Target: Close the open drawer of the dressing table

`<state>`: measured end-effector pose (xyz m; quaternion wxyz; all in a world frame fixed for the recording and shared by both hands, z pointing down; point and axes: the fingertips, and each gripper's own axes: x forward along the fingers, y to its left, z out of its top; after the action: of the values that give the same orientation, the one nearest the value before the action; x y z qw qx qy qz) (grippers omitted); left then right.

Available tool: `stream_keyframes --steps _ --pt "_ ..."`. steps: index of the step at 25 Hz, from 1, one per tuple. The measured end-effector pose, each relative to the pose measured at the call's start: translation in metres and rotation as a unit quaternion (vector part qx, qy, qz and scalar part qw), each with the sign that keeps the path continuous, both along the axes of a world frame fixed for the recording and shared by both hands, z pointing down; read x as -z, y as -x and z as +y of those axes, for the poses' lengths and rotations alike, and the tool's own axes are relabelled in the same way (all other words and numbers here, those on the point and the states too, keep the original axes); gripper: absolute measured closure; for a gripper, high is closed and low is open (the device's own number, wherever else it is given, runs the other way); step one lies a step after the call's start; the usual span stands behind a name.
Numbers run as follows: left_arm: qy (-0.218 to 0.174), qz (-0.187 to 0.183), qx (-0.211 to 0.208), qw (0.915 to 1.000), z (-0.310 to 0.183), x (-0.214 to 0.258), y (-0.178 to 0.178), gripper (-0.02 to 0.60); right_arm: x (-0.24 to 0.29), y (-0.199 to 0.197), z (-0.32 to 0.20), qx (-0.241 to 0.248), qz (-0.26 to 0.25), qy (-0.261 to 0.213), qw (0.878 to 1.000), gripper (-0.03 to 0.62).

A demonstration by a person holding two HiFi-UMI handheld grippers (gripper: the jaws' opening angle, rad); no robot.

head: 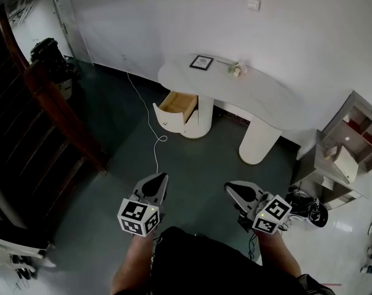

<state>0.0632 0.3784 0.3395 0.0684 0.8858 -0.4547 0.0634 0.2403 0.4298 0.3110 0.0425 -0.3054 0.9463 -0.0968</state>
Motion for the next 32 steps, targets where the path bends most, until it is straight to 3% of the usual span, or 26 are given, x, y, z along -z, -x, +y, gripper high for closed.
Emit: stream_keyframes --steps 8,12,17,22,28,32 --pt "0.015 0.013 0.021 0.9996 -0.032 -0.013 0.026 0.572 -0.016 0.022 -0.038 0.018 0.005 0.029 0.999 0.589" --pt "0.023 0.022 0.029 0.9991 -0.074 -0.026 0.053 0.572 -0.023 0.050 -0.081 0.033 0.014 0.039 0.999 0.589" --pt "0.030 0.030 0.031 0.9986 -0.148 -0.035 0.097 0.572 -0.026 0.089 -0.164 0.015 0.020 0.056 0.998 0.588" --pt "0.024 0.035 0.011 0.9990 -0.224 -0.025 0.135 0.572 -0.019 0.139 -0.241 0.010 0.041 0.060 0.997 0.588" --pt "0.041 0.046 0.004 0.9981 -0.267 -0.038 0.166 0.572 -0.028 0.183 -0.281 0.013 0.042 0.080 0.996 0.588" --pt "0.050 0.050 -0.004 0.9975 -0.284 -0.047 0.167 0.572 -0.040 0.182 -0.301 0.005 0.042 0.097 0.994 0.588"
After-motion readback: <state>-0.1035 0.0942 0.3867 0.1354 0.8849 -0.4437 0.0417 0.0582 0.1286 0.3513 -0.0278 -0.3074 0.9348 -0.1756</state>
